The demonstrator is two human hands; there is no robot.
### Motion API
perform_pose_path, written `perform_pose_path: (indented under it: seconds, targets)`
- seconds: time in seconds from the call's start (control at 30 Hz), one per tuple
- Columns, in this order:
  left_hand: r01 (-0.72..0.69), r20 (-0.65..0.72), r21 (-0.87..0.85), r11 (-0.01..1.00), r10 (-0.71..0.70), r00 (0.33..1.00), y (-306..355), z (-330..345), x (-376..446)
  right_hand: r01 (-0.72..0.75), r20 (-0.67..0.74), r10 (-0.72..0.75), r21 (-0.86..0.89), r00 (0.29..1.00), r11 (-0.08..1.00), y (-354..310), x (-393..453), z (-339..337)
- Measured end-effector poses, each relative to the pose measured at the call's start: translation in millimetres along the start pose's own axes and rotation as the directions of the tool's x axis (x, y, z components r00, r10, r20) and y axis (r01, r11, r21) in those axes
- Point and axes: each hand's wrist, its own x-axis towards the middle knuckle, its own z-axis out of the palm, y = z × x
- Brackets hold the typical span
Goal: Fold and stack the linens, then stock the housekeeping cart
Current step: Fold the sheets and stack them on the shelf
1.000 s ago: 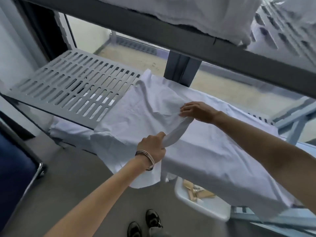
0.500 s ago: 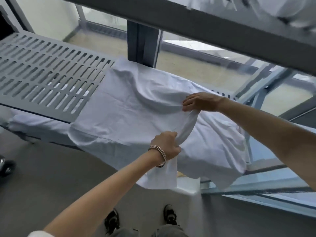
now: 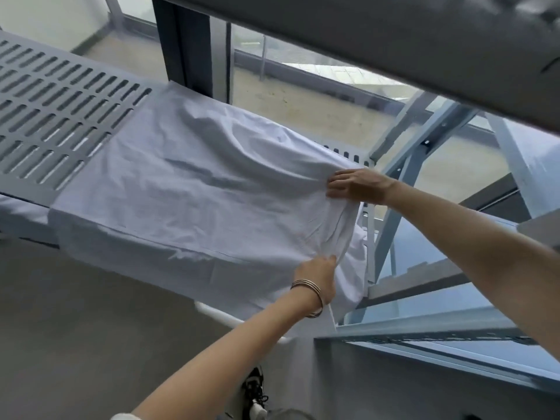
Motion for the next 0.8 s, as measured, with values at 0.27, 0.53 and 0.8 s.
perform_pose_path:
  seconds: [0.27,0.53,0.8]
  targets:
    - [0.051,0.221,-0.026,0.998,-0.044,0.974,28.0,67.5,31.1,-0.175,0.228,0.173,-0.014,0.958,0.985,-28.8,-38.2,62.5]
    - [0.161,-0.194,-0.216,0.963,-0.204,0.959,-73.7,54.8,34.2,-0.356,0.583,0.203,0.160,0.787,0.921,-48.7,-5.3,60.4]
    - [0.668,-0.239,0.003,0.744,-0.648,0.723,-221.7,14.6,31.9,-0.487,0.554,0.206,0.424,0.806,0.764,-113.5,126.1,59.1]
